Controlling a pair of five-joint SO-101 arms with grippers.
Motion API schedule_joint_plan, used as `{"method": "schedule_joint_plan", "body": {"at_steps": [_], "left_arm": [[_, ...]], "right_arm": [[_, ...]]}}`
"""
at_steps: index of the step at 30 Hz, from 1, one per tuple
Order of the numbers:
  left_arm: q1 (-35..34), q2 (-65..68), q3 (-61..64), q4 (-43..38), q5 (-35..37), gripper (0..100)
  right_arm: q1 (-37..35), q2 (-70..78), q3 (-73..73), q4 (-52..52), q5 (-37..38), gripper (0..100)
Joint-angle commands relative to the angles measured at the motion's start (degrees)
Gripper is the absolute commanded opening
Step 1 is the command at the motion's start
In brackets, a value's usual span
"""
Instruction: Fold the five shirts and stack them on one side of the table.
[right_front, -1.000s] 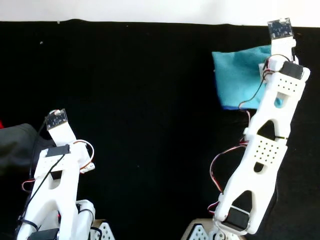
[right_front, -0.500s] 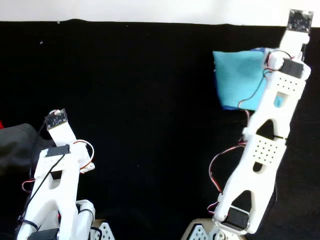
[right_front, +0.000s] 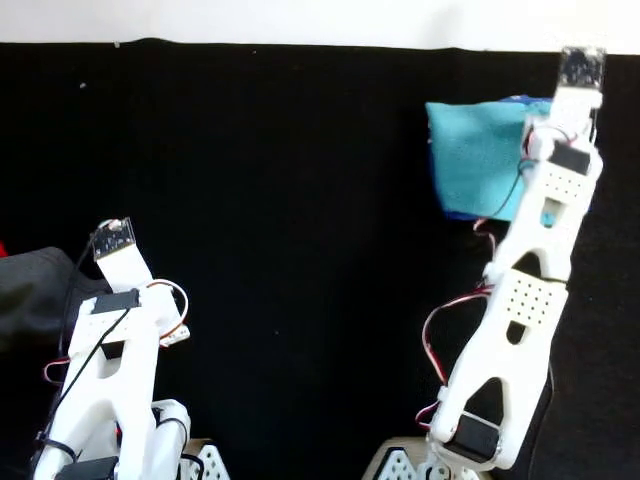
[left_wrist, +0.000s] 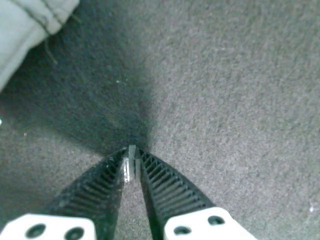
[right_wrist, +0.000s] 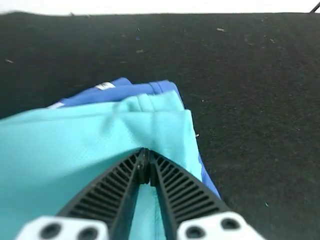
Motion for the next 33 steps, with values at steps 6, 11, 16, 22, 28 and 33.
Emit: {"method": "schedule_joint_plan", "body": {"at_steps": [6,11,16,22,28,33], "left_arm": [[-0.5,0.0,0.1,-1.3,-0.1,1],[-0.5,0.0,0.1,-1.3,-0.1,1],[-0.5,0.0,0.1,-1.3,-0.1,1],[-0.5,0.0,0.1,-1.3,-0.1,1],[-0.5,0.0,0.1,-1.3,-0.1,1],[-0.5,0.0,0.1,-1.3,-0.1,1]], "right_arm": [[0.9,4.0,-0.8,-19.0,0.6,0.5],[0.7,0.0,-5.3,-17.4,0.4,0.5],[0.3,-6.5,-7.6,-11.8,0.4,0.9],[-0.3,-14.5,-7.6,3.7,0.4,7.6],[-2.3,-24.0,-7.6,22.2,0.4,10.1],[-5.7,-33.1,-7.7,39.3,0.4,10.1]]}}
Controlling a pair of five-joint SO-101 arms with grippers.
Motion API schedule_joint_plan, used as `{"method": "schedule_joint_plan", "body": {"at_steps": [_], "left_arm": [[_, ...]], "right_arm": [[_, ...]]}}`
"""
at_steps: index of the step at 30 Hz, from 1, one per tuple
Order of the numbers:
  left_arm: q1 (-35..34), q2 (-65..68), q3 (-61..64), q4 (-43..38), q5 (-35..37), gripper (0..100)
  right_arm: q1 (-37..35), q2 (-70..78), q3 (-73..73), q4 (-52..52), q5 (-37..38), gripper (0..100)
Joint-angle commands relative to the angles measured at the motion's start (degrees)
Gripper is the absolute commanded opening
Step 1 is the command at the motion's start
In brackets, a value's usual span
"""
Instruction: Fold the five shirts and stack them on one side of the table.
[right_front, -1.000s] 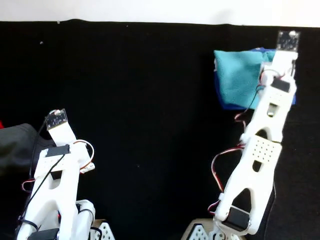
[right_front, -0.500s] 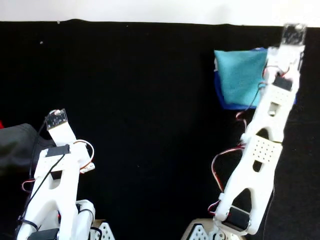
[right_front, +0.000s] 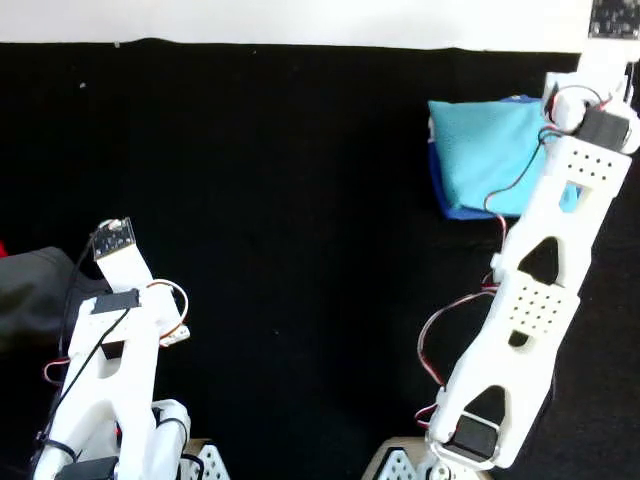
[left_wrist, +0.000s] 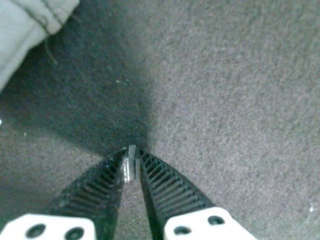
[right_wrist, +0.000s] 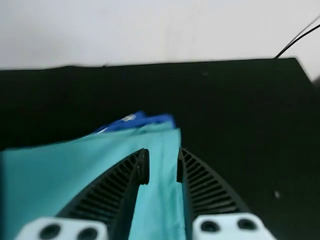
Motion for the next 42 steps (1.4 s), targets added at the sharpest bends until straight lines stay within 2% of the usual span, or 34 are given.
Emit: {"method": "schedule_joint_plan", "body": {"at_steps": [1,7,12,15,18,25,30,33,37,42], "left_arm": [[-0.5,0.0,0.1,-1.3,-0.1,1],[-0.5,0.0,0.1,-1.3,-0.1,1],[-0.5,0.0,0.1,-1.3,-0.1,1],[-0.5,0.0,0.1,-1.3,-0.1,1],[-0.5,0.0,0.1,-1.3,-0.1,1],[-0.5,0.0,0.1,-1.3,-0.1,1],[-0.5,0.0,0.1,-1.3,-0.1,1],[-0.5,0.0,0.1,-1.3,-0.1,1],[-0.5,0.0,0.1,-1.3,-0.1,1],[-0.5,0.0,0.1,-1.3,-0.1,1]], "right_arm": [[-4.1,-10.2,-3.2,12.5,0.4,10.1],[-13.9,-18.9,-3.1,27.4,0.4,10.1],[-22.4,-27.2,-2.5,28.0,-0.4,10.1],[-26.8,-33.4,-2.2,28.0,-6.9,10.1],[-30.3,-42.1,4.9,28.0,-10.3,10.1],[-32.6,-67.8,43.6,27.6,-10.1,10.1],[-32.6,-80.0,73.8,24.9,-10.1,10.1],[-32.6,-85.4,93.0,17.0,-9.5,10.1],[-32.6,-90.9,118.4,1.6,-4.7,10.1],[-32.0,-96.8,144.1,-16.4,-0.6,10.1]]}}
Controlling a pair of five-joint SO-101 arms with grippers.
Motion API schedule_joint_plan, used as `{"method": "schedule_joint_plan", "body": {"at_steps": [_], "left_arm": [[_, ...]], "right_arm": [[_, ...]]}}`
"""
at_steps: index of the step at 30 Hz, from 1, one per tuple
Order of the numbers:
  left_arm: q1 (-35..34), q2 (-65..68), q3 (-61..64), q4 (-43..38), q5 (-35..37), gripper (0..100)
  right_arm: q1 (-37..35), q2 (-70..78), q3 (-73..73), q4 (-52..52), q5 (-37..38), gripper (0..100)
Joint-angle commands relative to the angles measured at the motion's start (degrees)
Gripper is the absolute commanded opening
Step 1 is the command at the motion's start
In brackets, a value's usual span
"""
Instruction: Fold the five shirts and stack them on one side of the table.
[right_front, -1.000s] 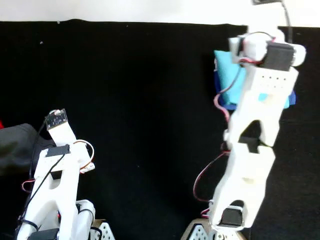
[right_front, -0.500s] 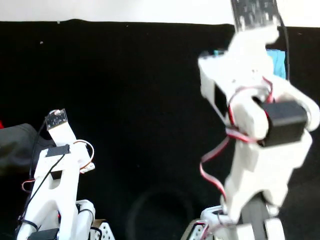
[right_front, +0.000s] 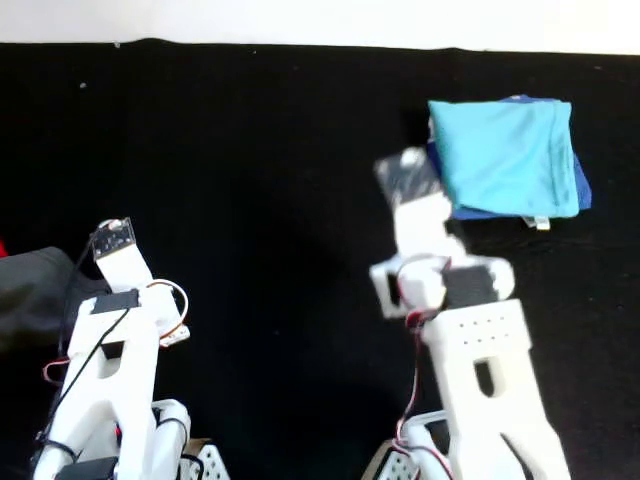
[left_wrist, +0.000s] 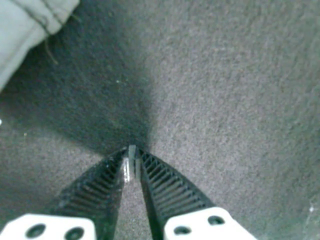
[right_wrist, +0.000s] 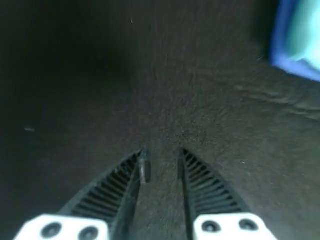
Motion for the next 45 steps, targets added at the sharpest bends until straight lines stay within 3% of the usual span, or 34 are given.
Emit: {"method": "schedule_joint_plan", "body": {"at_steps": [1,10,21,24,28,32,36,45], "left_arm": [[-0.5,0.0,0.1,-1.3,-0.1,1],[-0.5,0.0,0.1,-1.3,-0.1,1],[-0.6,-0.3,-1.5,-0.5,-0.1,1],[-3.3,-0.3,-8.5,10.5,-0.4,2],[-9.2,0.1,-22.9,29.9,-0.5,14],[-16.0,0.2,-29.9,36.8,-4.0,18],[-20.4,0.2,-30.7,36.2,-10.8,17],[-23.2,0.3,-19.5,12.6,-23.1,17]], "right_arm": [[1.0,-4.9,18.8,-14.3,2.8,10.1],[8.0,-8.5,39.7,-35.9,2.6,10.1],[7.9,-9.2,42.2,-38.9,2.6,10.1],[7.9,-9.2,42.2,-38.9,2.6,10.1],[7.9,-9.2,42.2,-38.9,2.6,10.1],[7.9,-9.2,42.3,-38.9,2.6,10.1],[7.9,-9.2,42.3,-38.9,2.6,10.1],[7.9,-9.2,42.3,-38.9,2.6,10.1]]}}
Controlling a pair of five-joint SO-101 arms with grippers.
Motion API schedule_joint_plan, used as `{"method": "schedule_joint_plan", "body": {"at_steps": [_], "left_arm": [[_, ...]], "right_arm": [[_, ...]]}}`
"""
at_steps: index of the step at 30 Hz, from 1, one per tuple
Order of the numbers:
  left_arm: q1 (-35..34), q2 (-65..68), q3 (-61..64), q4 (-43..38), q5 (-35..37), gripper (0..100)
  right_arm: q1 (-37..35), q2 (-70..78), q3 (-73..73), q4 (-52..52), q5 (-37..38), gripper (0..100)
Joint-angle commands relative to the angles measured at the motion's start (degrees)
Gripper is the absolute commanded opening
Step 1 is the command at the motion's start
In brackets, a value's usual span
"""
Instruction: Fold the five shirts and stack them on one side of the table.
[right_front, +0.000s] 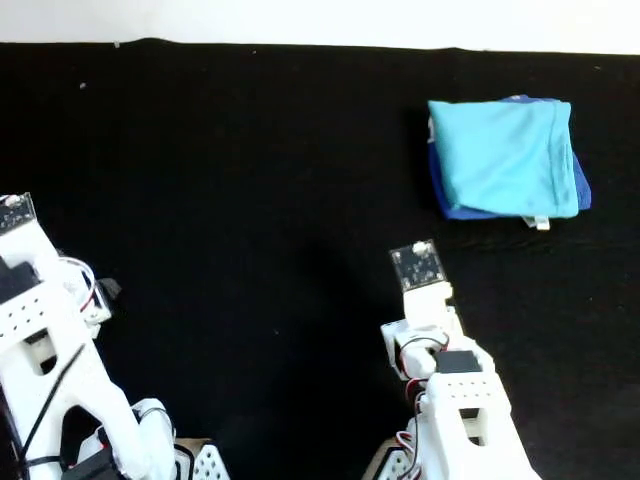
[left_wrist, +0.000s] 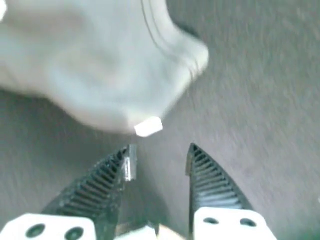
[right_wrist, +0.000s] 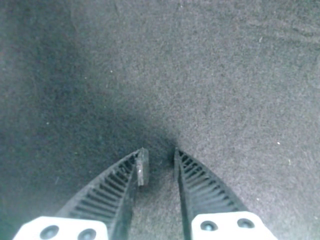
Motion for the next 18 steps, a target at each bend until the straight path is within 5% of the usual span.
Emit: {"method": "schedule_joint_plan", "body": {"at_steps": [1,9,18], "left_arm": [[-0.9,0.1,4.4,-10.4,-4.7,17],[-0.1,8.2,6.0,-21.5,-8.1,18],[-0.1,26.9,-5.9,-20.2,-7.7,9]], "right_arm": [[0.7,-0.5,0.3,-1.4,0.5,10.1],[0.7,-0.5,0.1,-1.4,-1.8,10.1],[0.7,-0.5,0.1,-1.4,-1.8,10.1]]}}
